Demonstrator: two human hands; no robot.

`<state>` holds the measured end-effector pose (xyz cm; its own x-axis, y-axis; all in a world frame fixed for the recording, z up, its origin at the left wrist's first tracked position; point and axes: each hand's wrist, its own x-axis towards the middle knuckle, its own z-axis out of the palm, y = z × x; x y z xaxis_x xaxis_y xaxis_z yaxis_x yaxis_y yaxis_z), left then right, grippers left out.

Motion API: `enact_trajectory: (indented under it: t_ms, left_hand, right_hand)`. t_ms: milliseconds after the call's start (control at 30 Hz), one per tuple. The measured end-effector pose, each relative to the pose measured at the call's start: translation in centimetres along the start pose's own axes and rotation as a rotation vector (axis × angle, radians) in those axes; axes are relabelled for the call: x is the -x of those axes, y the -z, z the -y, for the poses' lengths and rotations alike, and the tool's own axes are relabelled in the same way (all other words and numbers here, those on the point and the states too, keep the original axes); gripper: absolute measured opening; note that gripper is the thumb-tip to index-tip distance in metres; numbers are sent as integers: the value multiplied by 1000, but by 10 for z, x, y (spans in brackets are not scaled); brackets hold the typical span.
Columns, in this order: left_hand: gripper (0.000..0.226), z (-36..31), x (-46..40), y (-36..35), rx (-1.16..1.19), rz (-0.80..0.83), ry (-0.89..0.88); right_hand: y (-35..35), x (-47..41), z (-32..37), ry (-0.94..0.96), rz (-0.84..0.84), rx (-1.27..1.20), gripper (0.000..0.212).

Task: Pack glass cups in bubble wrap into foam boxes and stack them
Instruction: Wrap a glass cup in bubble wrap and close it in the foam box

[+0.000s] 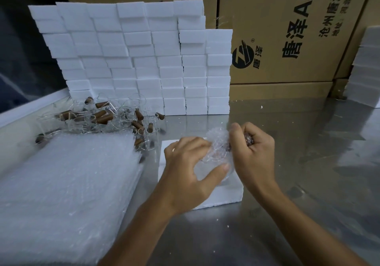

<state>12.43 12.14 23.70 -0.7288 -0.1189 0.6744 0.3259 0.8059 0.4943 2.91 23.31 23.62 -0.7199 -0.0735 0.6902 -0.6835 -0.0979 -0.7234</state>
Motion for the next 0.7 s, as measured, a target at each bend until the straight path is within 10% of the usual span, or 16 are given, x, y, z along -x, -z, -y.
enact_trajectory:
  t_ms: [333, 533, 700]
  left_hand:
    - [18, 7, -2, 9, 498, 274, 127]
    - [49, 1, -3, -6, 485, -321, 286]
    - [40, 6, -5, -10, 882, -298, 485]
  right_hand:
    - [-5, 8, 2, 6, 50, -84, 42]
    - [-3, 1, 4, -132, 5, -236, 45]
    - [-7, 4, 2, -440, 215, -515, 33]
